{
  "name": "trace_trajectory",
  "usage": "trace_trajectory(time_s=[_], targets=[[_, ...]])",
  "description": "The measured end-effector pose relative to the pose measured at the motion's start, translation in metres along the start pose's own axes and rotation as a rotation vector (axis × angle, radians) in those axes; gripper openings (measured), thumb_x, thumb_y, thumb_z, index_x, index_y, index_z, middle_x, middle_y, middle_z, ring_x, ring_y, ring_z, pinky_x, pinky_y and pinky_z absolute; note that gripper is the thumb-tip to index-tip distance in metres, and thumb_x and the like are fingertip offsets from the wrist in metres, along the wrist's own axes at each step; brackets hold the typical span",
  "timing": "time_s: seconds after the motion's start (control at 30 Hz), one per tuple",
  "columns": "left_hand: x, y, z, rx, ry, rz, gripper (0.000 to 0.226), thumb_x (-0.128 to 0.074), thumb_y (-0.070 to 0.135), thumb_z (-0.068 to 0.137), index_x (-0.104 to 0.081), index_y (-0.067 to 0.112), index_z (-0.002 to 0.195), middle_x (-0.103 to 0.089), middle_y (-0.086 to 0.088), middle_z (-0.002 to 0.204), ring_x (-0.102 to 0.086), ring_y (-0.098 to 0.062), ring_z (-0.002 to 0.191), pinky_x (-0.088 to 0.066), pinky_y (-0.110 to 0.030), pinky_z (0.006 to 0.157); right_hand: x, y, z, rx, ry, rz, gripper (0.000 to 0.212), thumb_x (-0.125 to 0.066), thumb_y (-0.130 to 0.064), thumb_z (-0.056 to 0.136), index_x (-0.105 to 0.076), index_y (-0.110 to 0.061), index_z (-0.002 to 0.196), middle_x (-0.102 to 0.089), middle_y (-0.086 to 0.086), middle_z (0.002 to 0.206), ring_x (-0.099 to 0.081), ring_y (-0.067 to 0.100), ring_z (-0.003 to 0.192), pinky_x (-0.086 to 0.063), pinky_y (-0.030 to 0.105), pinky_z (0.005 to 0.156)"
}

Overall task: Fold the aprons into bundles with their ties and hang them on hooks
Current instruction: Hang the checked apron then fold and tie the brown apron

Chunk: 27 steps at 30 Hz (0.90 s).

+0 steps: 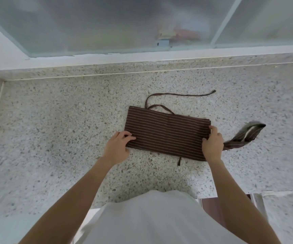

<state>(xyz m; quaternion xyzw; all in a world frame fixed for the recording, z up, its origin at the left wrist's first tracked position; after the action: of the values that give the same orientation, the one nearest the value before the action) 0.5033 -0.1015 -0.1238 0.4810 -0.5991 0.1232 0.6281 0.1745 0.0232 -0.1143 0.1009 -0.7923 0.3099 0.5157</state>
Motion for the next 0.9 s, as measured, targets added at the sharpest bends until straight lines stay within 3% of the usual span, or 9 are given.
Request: trace_trajectory(time_s=[0.07, 0.17, 0.3, 0.43, 0.6, 0.73, 0.83, 0.9], targets=[[0.009, 0.003, 0.012, 0.0, -0.008, 0.003, 0.043, -0.057, 0.005, 0.076, -0.062, 0.021, 0.116, -0.052, 0.002, 0.124, -0.046, -0.018, 0.114, -0.042, -0.037, 0.097, 0.004, -0.005, -0.007, 0.077, 0.106, -0.138, 0.049, -0.061, -0.002, 0.083, -0.045, -0.01, 0.128, -0.048, 0.022, 0.115, -0.049, 0.036, 0.099, -0.043, 0.044, 0.085], [0.027, 0.008, 0.047, -0.05, 0.053, -0.005, 0.048, -0.054, 0.002, 0.081, -0.054, 0.017, 0.127, -0.045, -0.001, 0.137, -0.042, -0.022, 0.124, -0.04, -0.042, 0.102, 0.003, -0.03, -0.026, 0.382, 0.224, -0.234, 0.039, -0.065, -0.007, 0.08, -0.057, -0.009, 0.118, -0.054, 0.017, 0.109, -0.051, 0.032, 0.092, -0.044, 0.042, 0.082], [0.026, 0.006, 0.088, -0.113, -0.041, 0.091, 0.053, -0.049, 0.002, 0.085, -0.044, 0.018, 0.135, -0.03, 0.0, 0.15, -0.019, -0.022, 0.142, -0.021, -0.044, 0.115, -0.038, -0.061, -0.063, 0.724, 0.053, -0.286, 0.03, -0.063, -0.029, 0.087, -0.062, -0.019, 0.115, -0.058, 0.005, 0.112, -0.054, 0.026, 0.097, -0.046, 0.038, 0.079], [0.021, -0.008, 0.09, -0.109, -0.105, 0.12, 0.056, -0.049, -0.002, 0.082, -0.044, 0.017, 0.135, -0.032, -0.003, 0.148, -0.023, -0.024, 0.139, -0.023, -0.04, 0.114, -0.057, -0.064, -0.064, 0.711, -0.036, -0.391, 0.047, -0.076, -0.035, 0.073, -0.063, -0.024, 0.117, -0.061, 0.003, 0.118, -0.057, 0.028, 0.106, -0.047, 0.044, 0.083], [0.013, -0.02, 0.047, -0.063, -0.144, 0.029, 0.06, -0.052, -0.011, 0.08, -0.051, 0.02, 0.132, -0.046, -0.009, 0.13, -0.046, -0.027, 0.114, -0.036, -0.026, 0.097, -0.035, -0.07, -0.02, 0.56, 0.054, -0.453, 0.05, -0.074, -0.009, 0.073, -0.062, -0.021, 0.12, -0.056, 0.013, 0.127, -0.049, 0.036, 0.118, -0.042, 0.051, 0.093], [-0.007, -0.011, 0.001, -0.053, -0.202, -0.066, 0.049, -0.06, -0.003, 0.083, -0.056, 0.017, 0.127, -0.052, -0.011, 0.116, -0.058, -0.021, 0.089, -0.043, -0.019, 0.08, -0.035, -0.094, -0.015, 0.841, 0.063, -0.482, 0.05, -0.073, 0.002, 0.07, -0.062, -0.015, 0.116, -0.059, 0.013, 0.113, -0.054, 0.033, 0.105, -0.044, 0.044, 0.088], [-0.009, -0.001, -0.02, -0.181, -0.08, -0.039, 0.04, -0.076, 0.01, 0.073, -0.067, 0.016, 0.112, -0.052, -0.005, 0.107, -0.055, -0.015, 0.079, -0.052, -0.023, 0.065, -0.04, -0.096, -0.028, 0.915, -0.077, -0.464, 0.047, -0.064, 0.0, 0.081, -0.055, -0.016, 0.124, -0.058, 0.007, 0.118, -0.054, 0.027, 0.11, -0.04, 0.038, 0.094], [0.001, 0.008, -0.026, -0.292, 0.076, 0.02, 0.024, -0.072, 0.022, 0.076, -0.071, 0.019, 0.099, -0.054, -0.001, 0.106, -0.05, -0.012, 0.091, -0.05, -0.026, 0.07, -0.045, -0.085, -0.033, 0.883, -0.187, -0.431, 0.051, -0.056, -0.001, 0.086, -0.046, -0.016, 0.134, -0.05, 0.005, 0.133, -0.046, 0.024, 0.123, -0.032, 0.036, 0.104]])
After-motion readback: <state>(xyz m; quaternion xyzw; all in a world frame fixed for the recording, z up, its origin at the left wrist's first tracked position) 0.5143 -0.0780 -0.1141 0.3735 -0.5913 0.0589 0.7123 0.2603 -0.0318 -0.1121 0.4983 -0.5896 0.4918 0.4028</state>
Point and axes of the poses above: each hand's wrist, its own z-axis towards the middle knuckle, its own x-axis out of the back of the hand, y = z × x, the point moved 6 cm from there along z, towards the middle knuckle
